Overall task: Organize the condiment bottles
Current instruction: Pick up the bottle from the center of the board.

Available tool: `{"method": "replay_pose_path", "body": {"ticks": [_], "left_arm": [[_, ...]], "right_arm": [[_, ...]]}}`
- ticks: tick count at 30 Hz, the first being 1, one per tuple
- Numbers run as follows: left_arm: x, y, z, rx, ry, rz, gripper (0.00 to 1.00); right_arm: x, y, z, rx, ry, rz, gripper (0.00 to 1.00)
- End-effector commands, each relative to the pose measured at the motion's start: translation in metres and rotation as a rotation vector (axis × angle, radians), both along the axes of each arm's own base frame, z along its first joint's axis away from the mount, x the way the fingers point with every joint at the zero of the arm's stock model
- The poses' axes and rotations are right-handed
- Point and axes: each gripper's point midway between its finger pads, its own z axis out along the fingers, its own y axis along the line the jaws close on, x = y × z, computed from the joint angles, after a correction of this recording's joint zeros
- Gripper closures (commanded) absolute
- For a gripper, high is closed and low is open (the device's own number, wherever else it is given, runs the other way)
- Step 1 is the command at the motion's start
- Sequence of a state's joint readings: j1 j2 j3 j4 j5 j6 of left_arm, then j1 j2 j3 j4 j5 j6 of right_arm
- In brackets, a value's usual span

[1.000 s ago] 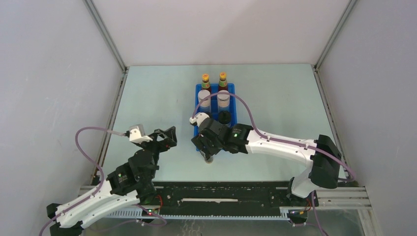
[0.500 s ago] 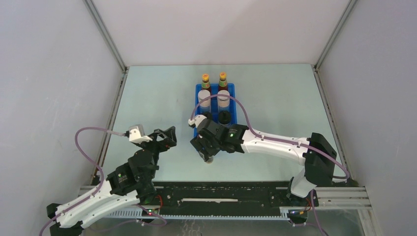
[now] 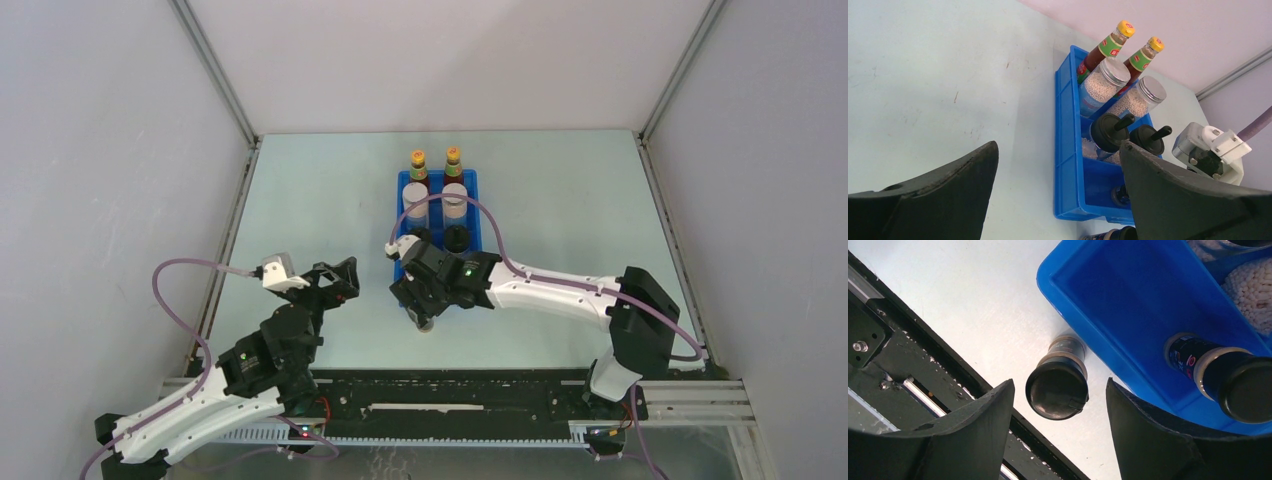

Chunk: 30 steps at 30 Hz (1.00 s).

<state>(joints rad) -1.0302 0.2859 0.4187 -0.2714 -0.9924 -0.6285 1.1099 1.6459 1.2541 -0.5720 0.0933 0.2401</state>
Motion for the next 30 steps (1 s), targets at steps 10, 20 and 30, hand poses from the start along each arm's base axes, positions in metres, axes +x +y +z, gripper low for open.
{"method": "replay_pose_path", "body": {"ticks": [10, 20, 30], "left_arm": [[0.002, 0.003, -0.001, 0.004, -0.007, 0.032, 0.05], [0.003, 0.002, -0.002, 0.009, -0.005, 0.030, 0.05], [0.002, 0.002, -0.002, 0.003, -0.006, 0.027, 0.05]], "right_arm": [[0.005, 0.004, -0.010, 0.005, 0.022, 0.018, 0.33], [0.006, 0.002, -0.012, 0.003, 0.033, 0.021, 0.78], [0.006, 0.002, -0.003, 0.014, 0.011, 0.017, 1.00]]}}
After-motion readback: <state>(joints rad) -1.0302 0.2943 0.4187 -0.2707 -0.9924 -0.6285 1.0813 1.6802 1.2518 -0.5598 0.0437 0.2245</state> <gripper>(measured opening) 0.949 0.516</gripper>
